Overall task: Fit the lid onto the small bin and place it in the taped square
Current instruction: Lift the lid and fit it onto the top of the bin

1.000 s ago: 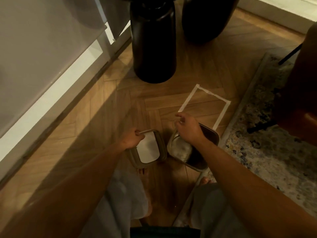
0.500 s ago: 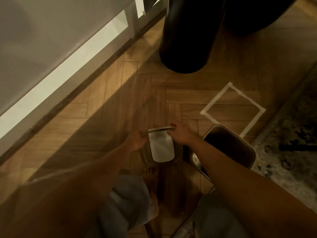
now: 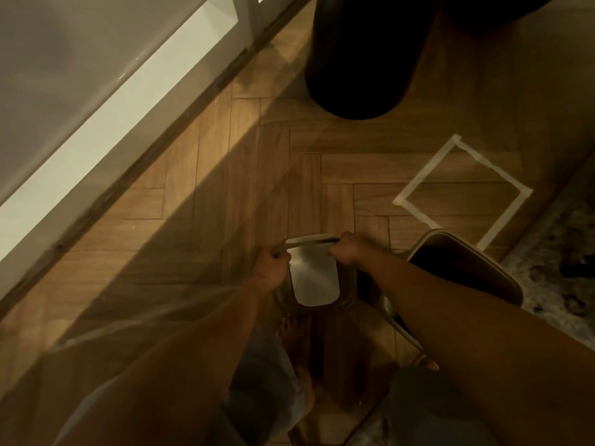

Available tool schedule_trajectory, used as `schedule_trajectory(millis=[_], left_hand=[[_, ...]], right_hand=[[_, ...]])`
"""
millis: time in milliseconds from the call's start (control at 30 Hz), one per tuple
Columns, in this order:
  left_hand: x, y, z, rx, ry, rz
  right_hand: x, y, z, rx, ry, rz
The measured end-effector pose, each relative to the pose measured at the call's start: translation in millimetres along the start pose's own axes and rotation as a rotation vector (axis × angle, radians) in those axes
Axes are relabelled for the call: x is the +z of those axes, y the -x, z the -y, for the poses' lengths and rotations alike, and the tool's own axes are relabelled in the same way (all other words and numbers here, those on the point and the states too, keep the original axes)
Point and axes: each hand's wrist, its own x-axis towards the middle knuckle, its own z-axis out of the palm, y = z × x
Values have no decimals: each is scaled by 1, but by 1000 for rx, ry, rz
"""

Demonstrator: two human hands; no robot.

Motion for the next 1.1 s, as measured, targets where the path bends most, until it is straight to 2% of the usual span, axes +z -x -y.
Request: schedule_trajectory(millis=[167,267,400,533,633,733,833,933,1033,1100], left_hand=[[-18,7,-9,106,-121,-162],[-28,18,-26,301,-205,-268],[-45,41,-62,622,-176,-308],[-55,82,-105,865,-142,-351],[-54,108,-120,899,-137,-346],[-44,132,-132,884,-165,-329],[-23,153,-143,877,-162,-321],[0,164,-149,875,-167,-295],[16,171,-153,877,-242,-202],[23,172,-156,886,-266,-160]], right_hand=[[-11,13,8,-59,-164,-55],[-27,31,13,-132,-267,-110],[-53,74,22,-223,-415,-215],[-69,128,19,-225,-419,-290],[-58,176,12,-271,-358,-256],[-36,217,2,-355,-367,-93],[-16,245,-10,-457,-478,28],[-2,257,-23,-486,-560,-41],[-2,256,-37,-431,-575,-154],[-11,254,-49,-396,-680,-178]])
